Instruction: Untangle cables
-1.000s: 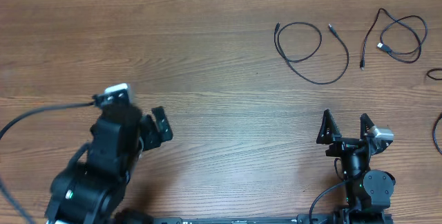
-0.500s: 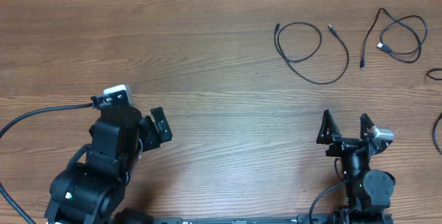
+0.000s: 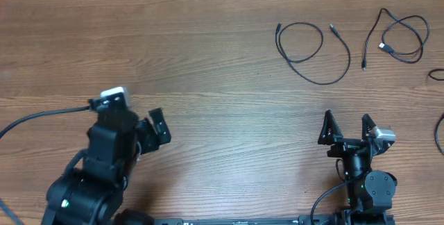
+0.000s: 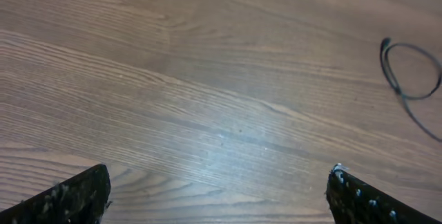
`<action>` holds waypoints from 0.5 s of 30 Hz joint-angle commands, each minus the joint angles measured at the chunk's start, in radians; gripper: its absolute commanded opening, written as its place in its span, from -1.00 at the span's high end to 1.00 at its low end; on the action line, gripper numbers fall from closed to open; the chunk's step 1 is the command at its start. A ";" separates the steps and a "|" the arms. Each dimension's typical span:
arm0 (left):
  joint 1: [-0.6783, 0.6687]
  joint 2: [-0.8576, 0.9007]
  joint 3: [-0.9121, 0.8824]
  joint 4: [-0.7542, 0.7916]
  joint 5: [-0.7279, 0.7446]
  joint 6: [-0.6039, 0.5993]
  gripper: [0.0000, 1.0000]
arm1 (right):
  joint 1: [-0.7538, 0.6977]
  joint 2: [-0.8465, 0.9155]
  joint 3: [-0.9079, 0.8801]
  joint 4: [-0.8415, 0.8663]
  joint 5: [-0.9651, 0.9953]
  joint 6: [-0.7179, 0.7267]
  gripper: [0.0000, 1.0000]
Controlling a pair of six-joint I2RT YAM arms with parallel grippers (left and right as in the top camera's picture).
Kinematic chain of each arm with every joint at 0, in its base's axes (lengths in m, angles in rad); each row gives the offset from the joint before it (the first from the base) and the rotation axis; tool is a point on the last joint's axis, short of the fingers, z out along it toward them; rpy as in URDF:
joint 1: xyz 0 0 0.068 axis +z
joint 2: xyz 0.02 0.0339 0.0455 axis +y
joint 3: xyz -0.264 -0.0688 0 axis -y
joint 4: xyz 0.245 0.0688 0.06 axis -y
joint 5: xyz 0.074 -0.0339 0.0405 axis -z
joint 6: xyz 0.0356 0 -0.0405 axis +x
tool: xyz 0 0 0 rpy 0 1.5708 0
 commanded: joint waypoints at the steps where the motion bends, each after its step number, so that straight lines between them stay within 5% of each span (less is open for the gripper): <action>1: 0.072 -0.071 0.008 0.000 -0.021 0.023 -0.99 | 0.003 -0.011 -0.011 0.006 -0.005 -0.004 -1.00; 15: 0.272 -0.408 0.008 0.000 -0.022 0.023 -0.99 | 0.003 -0.011 -0.011 0.006 -0.005 -0.004 -1.00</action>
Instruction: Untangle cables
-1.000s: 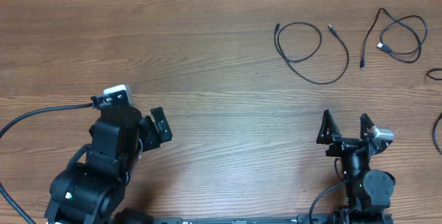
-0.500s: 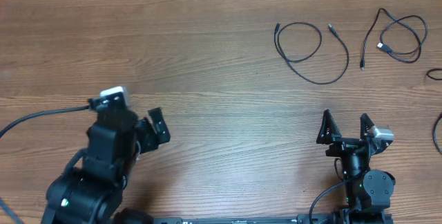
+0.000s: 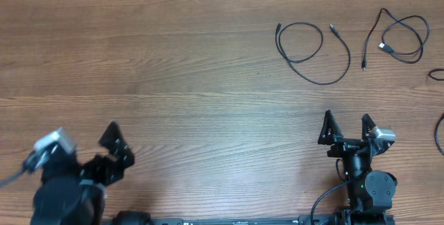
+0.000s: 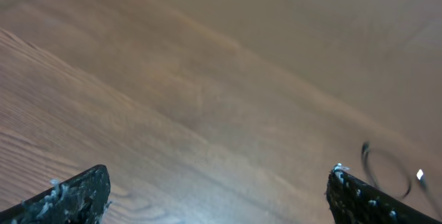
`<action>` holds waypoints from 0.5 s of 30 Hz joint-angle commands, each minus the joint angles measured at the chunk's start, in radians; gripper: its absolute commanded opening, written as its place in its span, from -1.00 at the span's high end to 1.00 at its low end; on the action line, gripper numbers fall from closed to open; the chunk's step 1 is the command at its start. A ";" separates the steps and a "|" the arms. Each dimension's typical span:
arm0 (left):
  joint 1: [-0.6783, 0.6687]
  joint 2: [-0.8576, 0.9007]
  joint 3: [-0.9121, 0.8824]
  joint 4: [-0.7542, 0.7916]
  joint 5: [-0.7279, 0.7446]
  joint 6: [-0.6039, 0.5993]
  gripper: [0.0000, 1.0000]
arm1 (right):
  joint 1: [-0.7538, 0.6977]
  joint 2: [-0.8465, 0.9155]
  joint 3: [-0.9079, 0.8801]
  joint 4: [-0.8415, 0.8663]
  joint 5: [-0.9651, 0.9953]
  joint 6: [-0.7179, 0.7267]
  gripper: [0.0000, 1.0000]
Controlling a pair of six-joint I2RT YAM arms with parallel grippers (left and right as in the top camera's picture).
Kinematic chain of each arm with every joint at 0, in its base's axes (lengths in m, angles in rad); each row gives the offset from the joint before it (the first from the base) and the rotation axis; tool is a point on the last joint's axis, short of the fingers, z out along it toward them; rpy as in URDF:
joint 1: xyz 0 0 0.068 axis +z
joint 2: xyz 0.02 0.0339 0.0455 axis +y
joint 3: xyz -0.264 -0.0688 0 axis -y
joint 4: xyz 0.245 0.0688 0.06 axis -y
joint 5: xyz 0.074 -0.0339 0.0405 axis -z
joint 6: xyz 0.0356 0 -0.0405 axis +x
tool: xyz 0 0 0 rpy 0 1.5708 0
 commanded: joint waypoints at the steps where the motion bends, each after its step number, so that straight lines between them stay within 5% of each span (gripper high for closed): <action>1: 0.045 -0.093 0.008 0.000 -0.014 0.023 -0.99 | 0.003 -0.011 -0.011 0.006 -0.005 -0.004 -1.00; 15: 0.085 -0.369 0.008 -0.096 -0.014 0.023 -0.99 | 0.003 -0.011 -0.011 0.006 -0.005 -0.004 -1.00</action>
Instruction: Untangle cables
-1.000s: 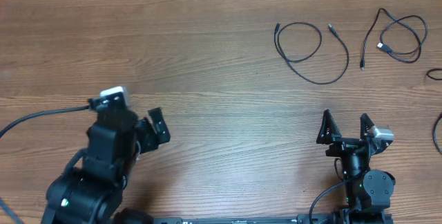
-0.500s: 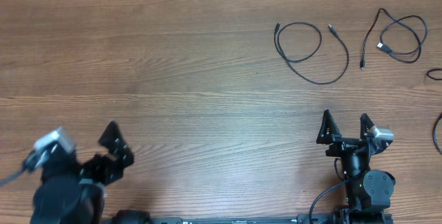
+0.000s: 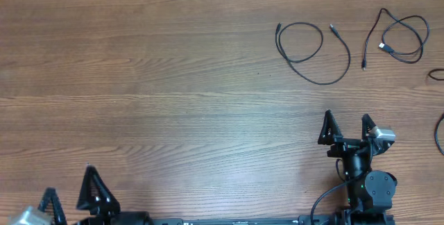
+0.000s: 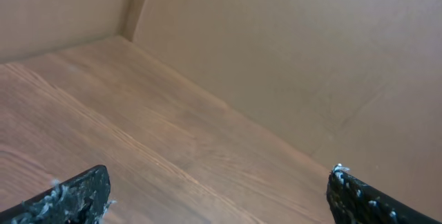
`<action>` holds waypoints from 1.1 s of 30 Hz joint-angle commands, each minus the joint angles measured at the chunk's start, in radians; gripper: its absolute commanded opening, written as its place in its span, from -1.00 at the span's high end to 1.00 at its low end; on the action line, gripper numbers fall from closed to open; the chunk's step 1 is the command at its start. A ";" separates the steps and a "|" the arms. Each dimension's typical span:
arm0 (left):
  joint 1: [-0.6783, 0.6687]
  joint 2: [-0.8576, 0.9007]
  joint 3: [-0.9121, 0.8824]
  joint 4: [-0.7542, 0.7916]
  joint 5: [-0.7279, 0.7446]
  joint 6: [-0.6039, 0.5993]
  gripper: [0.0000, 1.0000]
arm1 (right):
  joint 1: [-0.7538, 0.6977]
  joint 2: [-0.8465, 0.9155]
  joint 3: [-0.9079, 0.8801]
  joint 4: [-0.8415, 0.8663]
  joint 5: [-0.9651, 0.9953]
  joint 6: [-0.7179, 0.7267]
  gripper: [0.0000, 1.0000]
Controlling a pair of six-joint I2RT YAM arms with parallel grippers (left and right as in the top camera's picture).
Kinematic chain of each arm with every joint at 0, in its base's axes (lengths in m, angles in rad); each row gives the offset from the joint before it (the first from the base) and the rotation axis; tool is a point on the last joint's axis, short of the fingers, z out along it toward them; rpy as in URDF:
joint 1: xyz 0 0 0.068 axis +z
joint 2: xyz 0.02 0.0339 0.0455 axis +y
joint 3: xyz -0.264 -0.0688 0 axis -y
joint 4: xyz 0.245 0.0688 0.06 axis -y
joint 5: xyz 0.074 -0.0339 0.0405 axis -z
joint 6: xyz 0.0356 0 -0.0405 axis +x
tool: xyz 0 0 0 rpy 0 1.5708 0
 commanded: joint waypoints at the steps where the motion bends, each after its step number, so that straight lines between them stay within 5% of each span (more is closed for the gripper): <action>1: 0.007 -0.048 0.008 -0.057 -0.013 0.023 -0.99 | 0.003 -0.011 -0.011 0.007 -0.005 -0.004 -1.00; 7: 0.007 -0.113 0.008 -0.290 -0.013 0.023 -0.99 | 0.003 -0.011 -0.011 0.006 -0.005 -0.004 -1.00; 20: 0.008 -0.119 0.013 -0.303 -0.021 -0.004 -0.99 | 0.003 -0.011 -0.011 0.007 -0.005 -0.004 -0.99; 26: 0.007 -0.119 0.013 -0.284 -0.026 -0.004 -0.99 | 0.003 -0.011 -0.011 0.007 -0.005 -0.004 -1.00; 33: 0.007 -0.119 -0.078 -0.048 -0.009 -0.003 -0.99 | 0.003 -0.011 -0.011 0.007 -0.005 -0.004 -1.00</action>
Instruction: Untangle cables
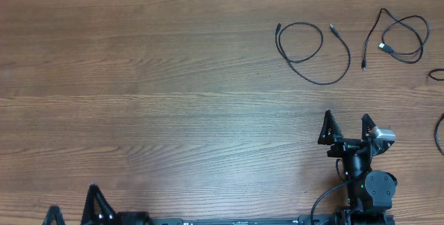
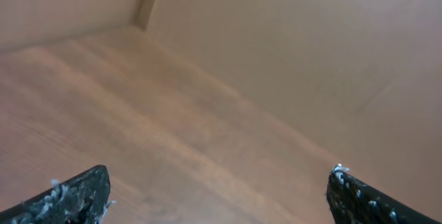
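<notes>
Two separate black cables lie at the far right of the wooden table: a looped one [image 1: 305,44] and a thinner squiggled one [image 1: 399,34]. More black cable ends show at the right edge [image 1: 438,131]. My left gripper [image 1: 71,210] is open at the bottom left edge of the overhead view, only its fingertips showing. In the left wrist view it [image 2: 219,175] is wide open with nothing between the fingers, far from the cables. My right gripper [image 1: 345,122] stands open and empty at the near right, well short of the looped cable.
A brown cardboard wall [image 2: 311,58] rises behind the table, meeting a side wall at a corner [image 2: 148,3]. The wooden tabletop [image 1: 173,79] stretches bare-grained across the left and middle. The right arm's base [image 1: 371,187] sits at the near edge.
My left gripper has slipped a little further down out of the overhead view, and its wrist camera looks slightly higher at the wall. The right arm and the cables have not moved.
My left arm stood open over the left-middle of the table, its camera seeing a cable loop. Then it was lower and further left, then at the bottom edge facing the cardboard wall, and now barely in view. The right gripper stayed open and still throughout.
</notes>
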`<action>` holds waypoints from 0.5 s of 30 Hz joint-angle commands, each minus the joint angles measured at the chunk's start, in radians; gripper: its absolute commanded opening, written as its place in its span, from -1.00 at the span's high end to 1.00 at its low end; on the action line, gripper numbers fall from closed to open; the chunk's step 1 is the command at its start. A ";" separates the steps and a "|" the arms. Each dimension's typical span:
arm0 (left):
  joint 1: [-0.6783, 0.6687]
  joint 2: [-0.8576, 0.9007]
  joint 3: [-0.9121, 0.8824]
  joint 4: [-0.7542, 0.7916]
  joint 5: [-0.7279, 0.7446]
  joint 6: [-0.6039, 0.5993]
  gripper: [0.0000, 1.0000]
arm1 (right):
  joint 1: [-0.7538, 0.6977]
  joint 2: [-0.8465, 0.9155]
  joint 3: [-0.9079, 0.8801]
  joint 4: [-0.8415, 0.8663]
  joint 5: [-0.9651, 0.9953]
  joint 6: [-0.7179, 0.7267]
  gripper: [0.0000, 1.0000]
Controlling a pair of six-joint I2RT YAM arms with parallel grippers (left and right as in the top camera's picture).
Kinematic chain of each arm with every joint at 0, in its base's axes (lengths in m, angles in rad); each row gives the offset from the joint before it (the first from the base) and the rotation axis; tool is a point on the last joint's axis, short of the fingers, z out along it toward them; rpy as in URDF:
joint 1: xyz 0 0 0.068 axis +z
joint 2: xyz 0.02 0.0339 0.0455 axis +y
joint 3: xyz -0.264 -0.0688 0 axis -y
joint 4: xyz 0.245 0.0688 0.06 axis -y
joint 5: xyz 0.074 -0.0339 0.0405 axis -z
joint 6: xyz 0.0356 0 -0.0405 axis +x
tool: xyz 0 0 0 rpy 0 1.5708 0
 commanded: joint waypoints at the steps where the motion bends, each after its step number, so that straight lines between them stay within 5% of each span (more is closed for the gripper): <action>1: 0.007 -0.011 -0.082 0.077 0.010 0.000 -0.99 | 0.004 -0.011 -0.011 0.005 -0.005 -0.005 -1.00; 5: 0.007 -0.011 -0.213 0.242 0.019 0.050 -0.99 | 0.004 -0.011 -0.011 0.005 -0.005 -0.005 -0.99; 11: 0.007 -0.011 -0.468 0.634 0.164 0.345 -0.99 | 0.004 -0.011 -0.011 0.005 -0.005 -0.005 -1.00; 15: 0.007 -0.011 -0.633 0.865 0.236 0.362 -0.99 | 0.004 -0.011 -0.011 0.005 -0.005 -0.005 -1.00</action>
